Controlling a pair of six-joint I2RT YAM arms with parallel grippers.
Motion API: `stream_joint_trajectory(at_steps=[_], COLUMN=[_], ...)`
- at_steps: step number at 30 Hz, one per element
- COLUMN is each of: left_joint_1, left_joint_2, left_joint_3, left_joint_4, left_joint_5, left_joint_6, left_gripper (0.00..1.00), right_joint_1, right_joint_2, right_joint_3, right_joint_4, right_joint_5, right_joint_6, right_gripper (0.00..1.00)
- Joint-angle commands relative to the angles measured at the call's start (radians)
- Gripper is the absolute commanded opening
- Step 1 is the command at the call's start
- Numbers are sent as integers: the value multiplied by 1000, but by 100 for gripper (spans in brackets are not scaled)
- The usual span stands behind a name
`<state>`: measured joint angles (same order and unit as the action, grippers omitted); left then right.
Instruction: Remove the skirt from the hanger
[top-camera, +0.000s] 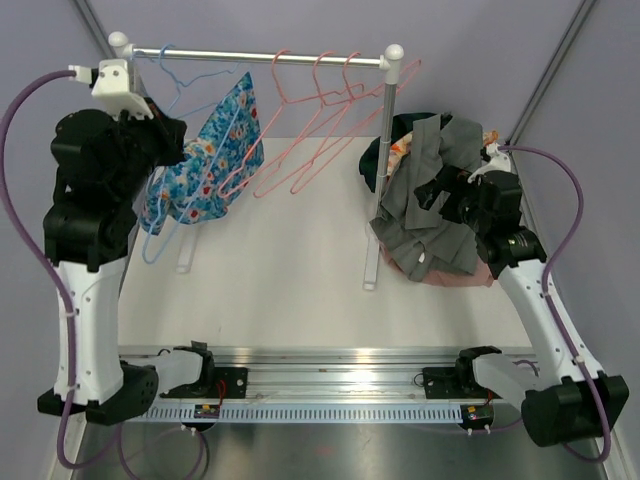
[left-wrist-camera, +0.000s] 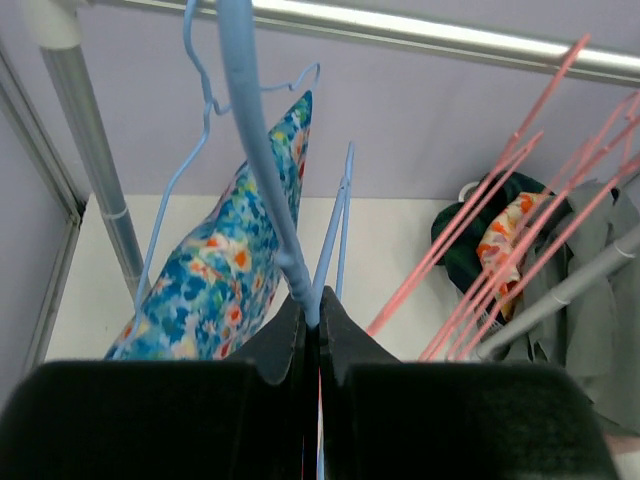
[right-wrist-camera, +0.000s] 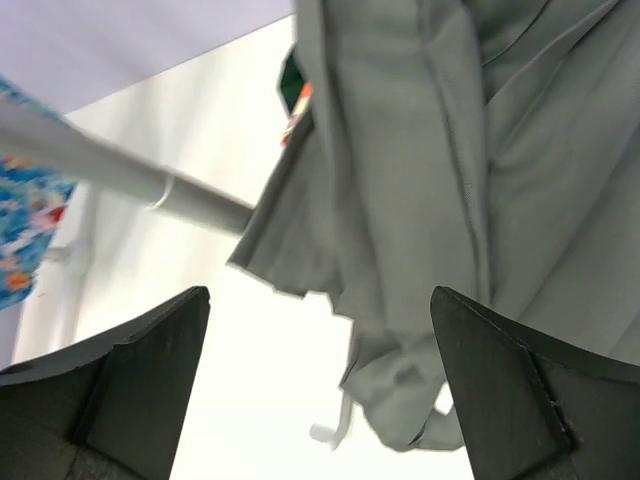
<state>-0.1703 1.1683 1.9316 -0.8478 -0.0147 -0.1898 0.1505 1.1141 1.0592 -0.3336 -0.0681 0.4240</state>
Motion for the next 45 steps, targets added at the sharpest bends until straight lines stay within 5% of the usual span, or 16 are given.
stream_joint_trajectory(at_steps=[1, 8, 17, 23, 26, 34, 45], left_joint_1=[-1, 0, -1, -75, -84, -84, 11], left_joint_2=[72, 214, 427, 395, 360, 300, 147], left_joint_3=[41, 20, 138, -6, -40, 36, -71], left_joint_4=[165, 384, 437, 441, 421, 303, 342], left_joint_5=[8, 185, 326, 286, 265, 57, -168], left_joint_6=[39, 24, -86, -51, -39, 71, 116], left_gripper=[0, 0, 0, 1, 11, 60, 71], right_joint_1=[8, 7, 8, 8, 6, 8, 7], right_joint_2=[-111, -226, -260, -258, -267, -287, -304], right_joint_3=[-71, -93, -142, -151, -157, -163, -177], right_joint_4=[33, -65, -39, -45, -45, -59, -85], right_joint_5=[-105, -113, -136, -128, -130, -136, -137], right_joint_6=[55, -22, -13, -31, -27, -19, -31], right_gripper=[100, 99, 99, 99, 99, 99, 99])
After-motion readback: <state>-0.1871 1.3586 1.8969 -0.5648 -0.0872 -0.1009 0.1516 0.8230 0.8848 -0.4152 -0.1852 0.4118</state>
